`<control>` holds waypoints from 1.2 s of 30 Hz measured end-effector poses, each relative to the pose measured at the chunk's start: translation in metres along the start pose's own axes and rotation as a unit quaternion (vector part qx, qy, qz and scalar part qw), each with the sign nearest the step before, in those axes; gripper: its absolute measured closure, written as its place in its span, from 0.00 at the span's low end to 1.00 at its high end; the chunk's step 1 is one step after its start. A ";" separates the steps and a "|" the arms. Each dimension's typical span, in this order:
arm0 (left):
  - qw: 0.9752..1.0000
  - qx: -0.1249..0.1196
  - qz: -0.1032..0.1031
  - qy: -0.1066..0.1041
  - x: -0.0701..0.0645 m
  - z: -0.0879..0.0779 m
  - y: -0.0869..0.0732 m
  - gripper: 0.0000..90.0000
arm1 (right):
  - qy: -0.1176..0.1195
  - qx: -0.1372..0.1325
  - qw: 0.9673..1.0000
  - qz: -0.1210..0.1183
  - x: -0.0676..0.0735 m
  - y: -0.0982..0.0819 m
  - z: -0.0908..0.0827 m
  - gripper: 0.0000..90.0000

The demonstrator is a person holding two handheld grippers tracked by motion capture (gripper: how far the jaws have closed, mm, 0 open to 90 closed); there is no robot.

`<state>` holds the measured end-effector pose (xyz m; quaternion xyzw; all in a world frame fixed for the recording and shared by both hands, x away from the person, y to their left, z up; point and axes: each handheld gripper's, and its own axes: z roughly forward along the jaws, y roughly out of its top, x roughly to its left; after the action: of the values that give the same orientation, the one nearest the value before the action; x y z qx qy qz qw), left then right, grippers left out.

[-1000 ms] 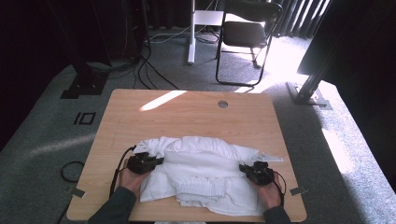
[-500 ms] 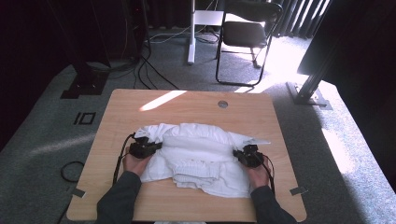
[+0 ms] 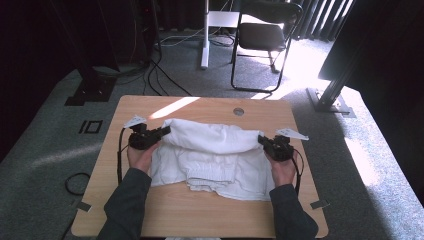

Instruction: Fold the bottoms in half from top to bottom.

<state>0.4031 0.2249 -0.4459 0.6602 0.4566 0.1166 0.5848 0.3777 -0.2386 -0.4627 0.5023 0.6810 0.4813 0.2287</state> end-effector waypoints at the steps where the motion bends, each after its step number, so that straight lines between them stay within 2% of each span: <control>1: 1.000 -0.009 0.003 -0.004 -0.003 -0.006 0.005 0.94 | -0.008 -0.020 1.000 -0.024 0.004 0.008 -0.013 0.98; 2: 1.000 -0.018 0.007 -0.009 -0.006 -0.013 0.009 0.94 | -0.008 -0.020 1.000 -0.024 0.004 0.008 -0.013 0.98; 4: 0.999 -0.035 0.009 -0.025 -0.009 -0.026 0.016 0.94 | -0.014 -0.042 0.999 -0.028 0.004 0.014 -0.026 0.98; 7: 0.998 -0.041 0.018 -0.044 -0.016 -0.043 0.014 0.94 | 0.012 -0.083 0.996 0.003 -0.002 0.019 -0.046 0.98; 8: 0.998 -0.036 0.022 -0.046 -0.019 -0.047 0.011 0.94 | 0.022 -0.085 0.996 0.008 -0.002 0.019 -0.050 0.98; 12: 0.998 -0.007 0.012 -0.057 -0.020 -0.057 -0.016 0.91 | 0.019 -0.055 0.998 -0.021 0.004 0.001 -0.057 0.98; 15: 0.997 0.017 -0.002 -0.069 -0.016 -0.062 -0.038 0.86 | 0.026 -0.037 0.999 -0.016 0.003 -0.021 -0.062 0.98; 17: 0.997 0.023 -0.005 -0.068 -0.014 -0.066 -0.046 0.77 | 0.036 -0.019 0.999 -0.018 0.004 -0.033 -0.064 0.97; 19: 0.999 0.016 0.002 -0.049 -0.015 -0.072 -0.047 0.65 | 0.047 -0.011 0.998 -0.027 0.007 -0.042 -0.067 0.89; 20: 0.999 0.010 -0.003 -0.051 -0.015 -0.073 -0.045 0.63 | 0.052 -0.011 0.998 -0.033 0.008 -0.043 -0.069 0.82; 21: 0.999 0.005 -0.004 -0.047 -0.016 -0.074 -0.043 0.61 | 0.047 -0.020 0.998 -0.040 0.009 -0.043 -0.072 0.73; 23: 0.999 0.007 0.001 -0.041 -0.019 -0.072 -0.036 0.61 | 0.031 -0.047 0.998 -0.036 0.011 -0.034 -0.078 0.61; 24: 0.999 0.012 0.004 -0.039 -0.022 -0.068 -0.033 0.61 | 0.031 -0.047 0.998 -0.036 0.011 -0.034 -0.078 0.61; 25: 0.999 0.015 0.006 -0.040 -0.026 -0.064 -0.032 0.61 | 0.019 -0.057 0.997 -0.038 0.015 -0.027 -0.077 0.58; 26: 0.999 0.022 0.011 -0.047 -0.031 -0.059 -0.031 0.61 | 0.019 -0.057 0.997 -0.038 0.015 -0.027 -0.077 0.58; 27: 0.998 0.030 0.019 -0.050 -0.036 -0.053 -0.031 0.61 | 0.026 -0.049 0.998 -0.038 0.020 -0.023 -0.070 0.57; 28: 0.998 0.038 0.027 -0.049 -0.040 -0.047 -0.031 0.61 | 0.026 -0.049 0.998 -0.038 0.020 -0.023 -0.070 0.57; 29: 0.997 0.043 0.030 -0.050 -0.044 -0.041 -0.031 0.62 | 0.031 -0.035 0.998 -0.040 0.026 -0.021 -0.058 0.57; 30: 0.997 0.049 0.027 -0.052 -0.047 -0.035 -0.031 0.62 | 0.031 -0.035 0.998 -0.040 0.026 -0.021 -0.058 0.57; 32: 0.997 0.056 0.021 -0.049 -0.053 -0.022 -0.030 0.62 | 0.032 -0.023 0.998 -0.039 0.033 -0.020 -0.042 0.57; 34: 0.997 0.056 0.017 -0.056 -0.059 -0.012 -0.026 0.62 | 0.039 -0.011 0.999 -0.029 0.040 -0.017 -0.026 0.57; 35: 0.997 0.057 0.021 -0.056 -0.062 -0.006 -0.024 0.62 | 0.041 -0.009 0.999 -0.022 0.043 -0.014 -0.019 0.57; 36: 0.997 0.060 0.025 -0.047 -0.065 -0.001 -0.021 0.62 | 0.044 -0.003 0.999 -0.019 0.047 -0.012 -0.011 0.57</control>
<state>0.3564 0.1758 -0.4398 0.7100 0.4179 0.0730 0.5621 0.3449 -0.2012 -0.4599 0.4669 0.6986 0.5001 0.2095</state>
